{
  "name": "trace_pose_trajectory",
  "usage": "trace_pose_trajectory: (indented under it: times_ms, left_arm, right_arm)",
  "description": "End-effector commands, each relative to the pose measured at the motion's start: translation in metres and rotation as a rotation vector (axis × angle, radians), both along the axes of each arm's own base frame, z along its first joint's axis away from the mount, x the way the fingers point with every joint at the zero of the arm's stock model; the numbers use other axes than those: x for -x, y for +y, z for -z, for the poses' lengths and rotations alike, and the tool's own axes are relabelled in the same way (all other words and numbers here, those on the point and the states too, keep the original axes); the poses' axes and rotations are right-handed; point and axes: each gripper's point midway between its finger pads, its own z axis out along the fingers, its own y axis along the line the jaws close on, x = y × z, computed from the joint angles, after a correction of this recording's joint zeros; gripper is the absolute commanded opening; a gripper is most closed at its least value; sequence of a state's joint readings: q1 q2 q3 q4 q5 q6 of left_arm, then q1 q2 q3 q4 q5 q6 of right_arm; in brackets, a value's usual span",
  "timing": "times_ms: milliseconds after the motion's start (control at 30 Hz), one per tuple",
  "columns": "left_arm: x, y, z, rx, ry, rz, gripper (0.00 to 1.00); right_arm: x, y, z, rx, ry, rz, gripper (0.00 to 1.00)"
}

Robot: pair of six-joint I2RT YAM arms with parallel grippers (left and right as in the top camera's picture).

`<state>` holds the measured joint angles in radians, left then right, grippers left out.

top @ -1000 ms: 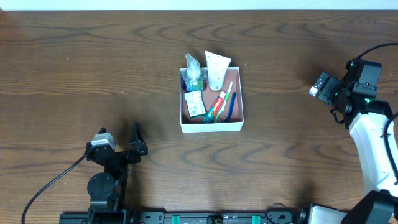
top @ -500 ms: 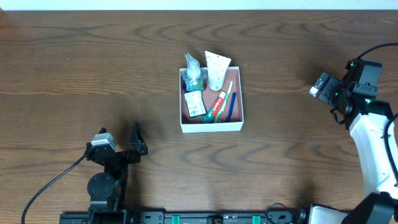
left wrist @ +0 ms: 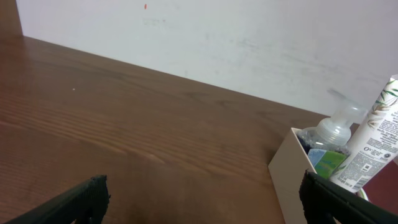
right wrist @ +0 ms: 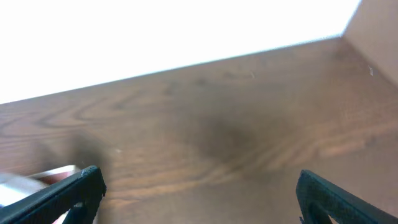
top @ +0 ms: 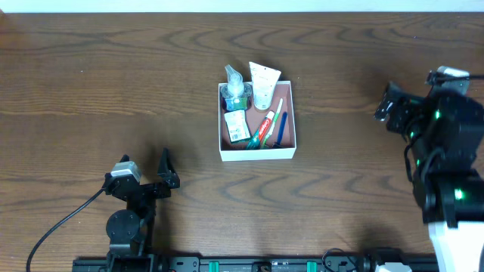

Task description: Pack container

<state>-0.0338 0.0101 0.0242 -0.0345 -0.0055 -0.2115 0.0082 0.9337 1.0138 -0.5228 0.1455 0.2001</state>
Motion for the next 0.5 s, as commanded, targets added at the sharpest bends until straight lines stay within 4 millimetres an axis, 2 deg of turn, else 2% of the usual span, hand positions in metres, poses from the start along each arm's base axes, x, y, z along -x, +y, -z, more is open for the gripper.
trace_pose_trajectory:
  times_ms: [0, 133, 267, 333, 467]
  left_arm:
    - [0.001, 0.002, 0.018, -0.015, 0.054, -0.01, 0.98]
    - [0.001, 0.002, 0.018, -0.015, 0.054, -0.01, 0.98]
    - [0.001, 0.002, 0.018, -0.015, 0.054, -0.01, 0.98]
    - [0.001, 0.002, 0.018, -0.015, 0.054, -0.01, 0.98]
    - [0.001, 0.002, 0.018, -0.015, 0.054, -0.01, 0.98]
  right_arm:
    - [0.015, 0.009, -0.023, 0.057, -0.067, -0.034, 0.99]
    - [0.027, 0.013, -0.035, 0.051, -0.154, -0.049, 0.99]
    - [0.032, 0.015, -0.04, 0.04, -0.323, -0.054, 0.99]
    - [0.038, 0.019, -0.036, 0.03, -0.402, -0.077, 0.99]
    - [0.052, 0.023, -0.014, 0.019, -0.517, -0.107, 0.99]
